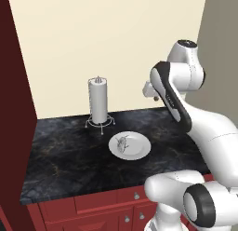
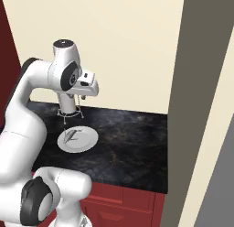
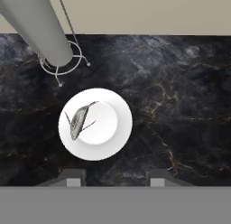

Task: Place the fish on the counter behind the older fish on the same shelf of the fridge to maintain FIFO order. Close the fridge door when finished.

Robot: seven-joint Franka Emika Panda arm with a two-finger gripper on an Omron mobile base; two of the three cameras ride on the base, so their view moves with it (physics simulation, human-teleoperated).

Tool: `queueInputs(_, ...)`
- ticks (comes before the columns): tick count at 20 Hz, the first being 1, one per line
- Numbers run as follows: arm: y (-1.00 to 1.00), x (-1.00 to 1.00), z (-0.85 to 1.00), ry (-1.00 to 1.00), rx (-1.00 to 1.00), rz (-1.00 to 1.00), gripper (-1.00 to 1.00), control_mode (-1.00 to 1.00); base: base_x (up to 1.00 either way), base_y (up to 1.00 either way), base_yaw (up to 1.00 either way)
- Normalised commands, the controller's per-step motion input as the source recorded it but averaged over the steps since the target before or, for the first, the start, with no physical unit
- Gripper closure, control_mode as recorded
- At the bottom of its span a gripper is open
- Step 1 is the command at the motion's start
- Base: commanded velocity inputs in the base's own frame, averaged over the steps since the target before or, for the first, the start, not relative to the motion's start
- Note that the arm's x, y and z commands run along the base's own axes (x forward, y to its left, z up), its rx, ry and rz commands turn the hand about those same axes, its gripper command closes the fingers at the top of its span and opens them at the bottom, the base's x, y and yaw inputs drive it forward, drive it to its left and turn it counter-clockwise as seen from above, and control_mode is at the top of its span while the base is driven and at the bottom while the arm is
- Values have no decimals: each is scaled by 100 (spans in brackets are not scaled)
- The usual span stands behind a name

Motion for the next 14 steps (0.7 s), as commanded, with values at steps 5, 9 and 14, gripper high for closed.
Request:
queueInputs(5, 45, -6, -61, 9, -8, -3, -100, -100, 0, 0, 0)
queueInputs(9, 100, 14, -100, 26, -20, -10, -100, -100, 0, 0, 0)
queueInputs(14, 60, 12, -100, 25, -6, -3, -100, -100, 0, 0, 0)
